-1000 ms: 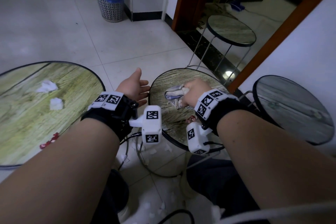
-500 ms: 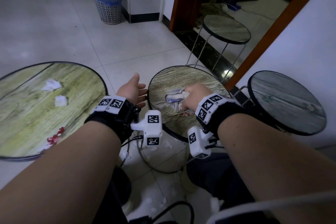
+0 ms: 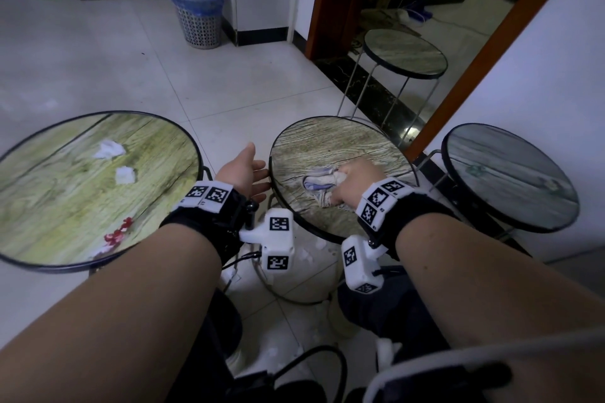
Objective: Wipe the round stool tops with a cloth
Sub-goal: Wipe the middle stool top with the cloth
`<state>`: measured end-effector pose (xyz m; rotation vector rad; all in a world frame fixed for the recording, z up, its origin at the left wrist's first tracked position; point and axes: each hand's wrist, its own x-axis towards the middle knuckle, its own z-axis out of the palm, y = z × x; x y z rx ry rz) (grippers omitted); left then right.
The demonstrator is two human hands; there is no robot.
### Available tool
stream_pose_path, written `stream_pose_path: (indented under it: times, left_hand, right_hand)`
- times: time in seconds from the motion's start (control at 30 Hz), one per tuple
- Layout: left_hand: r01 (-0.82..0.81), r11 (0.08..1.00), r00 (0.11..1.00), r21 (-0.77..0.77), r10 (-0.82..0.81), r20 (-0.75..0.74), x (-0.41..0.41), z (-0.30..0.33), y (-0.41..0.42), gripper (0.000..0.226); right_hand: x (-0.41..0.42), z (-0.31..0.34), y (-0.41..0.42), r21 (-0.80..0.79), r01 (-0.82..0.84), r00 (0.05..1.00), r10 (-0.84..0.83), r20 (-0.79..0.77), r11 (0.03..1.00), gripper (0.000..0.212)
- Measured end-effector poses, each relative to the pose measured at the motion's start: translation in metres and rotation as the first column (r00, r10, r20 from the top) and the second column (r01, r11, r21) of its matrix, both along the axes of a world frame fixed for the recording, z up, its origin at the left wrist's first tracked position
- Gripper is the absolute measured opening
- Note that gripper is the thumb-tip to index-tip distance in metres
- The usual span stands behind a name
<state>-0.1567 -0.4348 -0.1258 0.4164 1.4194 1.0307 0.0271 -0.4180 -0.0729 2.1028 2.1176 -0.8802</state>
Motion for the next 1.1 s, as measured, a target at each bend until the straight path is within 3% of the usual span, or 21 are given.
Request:
stream_pose_path:
  times: [0.13, 0.23, 0.47, 0.63, 0.73, 1.0, 1.1]
  left_hand:
    - [0.0, 1.0, 0.999, 0.003, 0.0, -0.041, 0.004, 0.0, -0.009, 0.048]
    - [0.006, 1.0, 0.999, 0.002, -0.006, -0.052, 0.007, 0.0, -0.014, 0.05]
    - [0.019, 1.0, 0.996, -0.02, -0.021, -0.084, 0.012, 0.0, -0.02, 0.044]
    - [0.045, 0.998, 0.995, -0.044, -0.048, -0.088, 0.02, 0.001, -0.031, 0.023]
    - [0.065, 0.998, 0.981, -0.027, -0.069, -0.181, 0.022, -0.002, -0.032, 0.009]
    - [0.149, 0.987, 0.94, -0.065, -0.162, -0.301, 0.045, -0.004, -0.04, 0.037]
    - [0.205, 0.974, 0.916, -0.094, -0.225, -0.332, 0.05, -0.006, -0.039, 0.037]
  right_hand:
    - [0.001, -0.001, -0.007, 0.008, -0.009, 1.0, 0.009, 0.022, 1.0, 0.012]
    - [0.003, -0.001, -0.013, 0.006, -0.015, 0.999, 0.015, 0.032, 1.0, 0.022]
    - [0.008, 0.003, -0.023, -0.025, -0.028, 0.998, 0.029, 0.051, 0.999, 0.017]
    - [0.01, 0.004, -0.034, -0.053, -0.017, 0.997, 0.021, 0.07, 0.998, 0.033]
    - [0.012, 0.002, -0.036, -0.049, 0.012, 0.999, -0.01, 0.039, 0.999, 0.032]
    - [0.019, 0.004, -0.046, -0.048, 0.004, 0.999, -0.002, 0.043, 0.999, 0.018]
    - [0.024, 0.002, -0.047, -0.055, 0.024, 0.999, -0.022, 0.025, 0.998, 0.029]
